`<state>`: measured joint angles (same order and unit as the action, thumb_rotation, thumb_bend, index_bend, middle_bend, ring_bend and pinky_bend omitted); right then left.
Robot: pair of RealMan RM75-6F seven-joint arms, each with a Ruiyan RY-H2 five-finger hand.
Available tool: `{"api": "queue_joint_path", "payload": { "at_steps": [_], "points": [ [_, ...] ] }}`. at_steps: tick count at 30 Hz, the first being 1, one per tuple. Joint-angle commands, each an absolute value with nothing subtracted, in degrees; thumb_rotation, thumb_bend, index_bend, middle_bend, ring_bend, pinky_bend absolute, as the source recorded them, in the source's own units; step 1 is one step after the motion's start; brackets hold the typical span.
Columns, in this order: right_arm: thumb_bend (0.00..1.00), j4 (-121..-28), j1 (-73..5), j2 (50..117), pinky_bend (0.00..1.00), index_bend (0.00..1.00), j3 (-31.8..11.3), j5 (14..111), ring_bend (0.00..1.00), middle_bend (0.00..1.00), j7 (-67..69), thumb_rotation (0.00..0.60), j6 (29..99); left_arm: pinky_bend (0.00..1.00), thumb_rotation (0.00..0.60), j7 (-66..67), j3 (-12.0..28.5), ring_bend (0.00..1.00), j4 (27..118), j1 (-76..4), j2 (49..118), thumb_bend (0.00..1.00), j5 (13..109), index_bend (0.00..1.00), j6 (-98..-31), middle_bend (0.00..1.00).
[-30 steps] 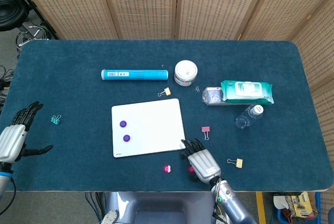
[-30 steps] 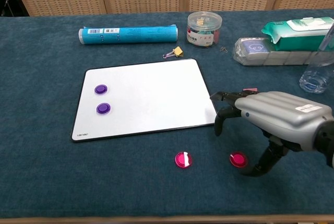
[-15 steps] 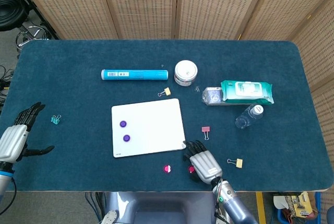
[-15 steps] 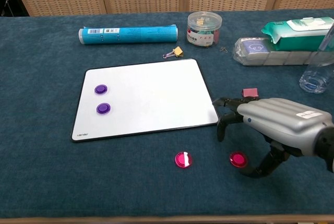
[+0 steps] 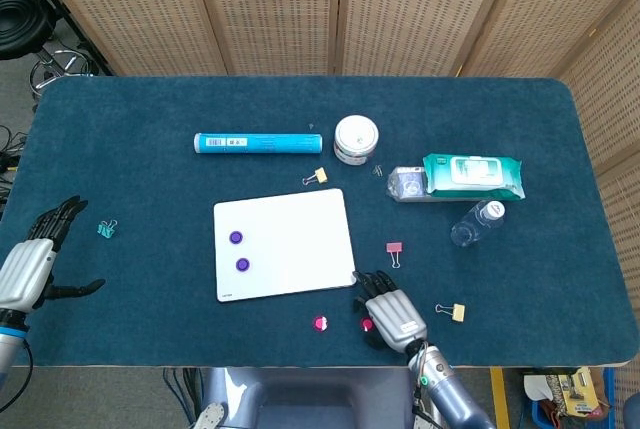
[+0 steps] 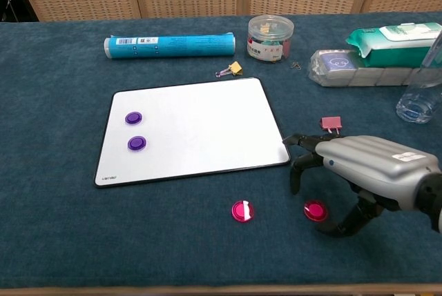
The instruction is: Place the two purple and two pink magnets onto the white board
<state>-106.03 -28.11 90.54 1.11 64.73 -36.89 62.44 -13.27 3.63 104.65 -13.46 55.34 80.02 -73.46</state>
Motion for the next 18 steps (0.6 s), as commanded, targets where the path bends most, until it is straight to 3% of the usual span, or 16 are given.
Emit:
{"api": "queue_joint_path", "payload": {
  "at_steps": [1, 18],
  "points": [
    [0.31, -105.9, -28.17, 90.61, 0.0, 0.38, 1.17, 64.77, 0.0, 0.0, -36.73, 0.6, 62.43, 0.0, 0.6, -13.07, 3.77, 0.0, 104.62, -13.41, 55.42, 0.09, 79.82, 0.0, -73.56, 0.0],
    [0.31, -103.94, -27.88, 91.1, 0.0, 0.4, 1.52, 64.97, 0.0, 0.0, -33.83, 0.6, 62.27, 0.0, 0.6, -12.37, 4.05, 0.0, 104.64, -13.29, 55.7, 0.09, 79.55, 0.0, -73.46, 0.0]
  ]
}}
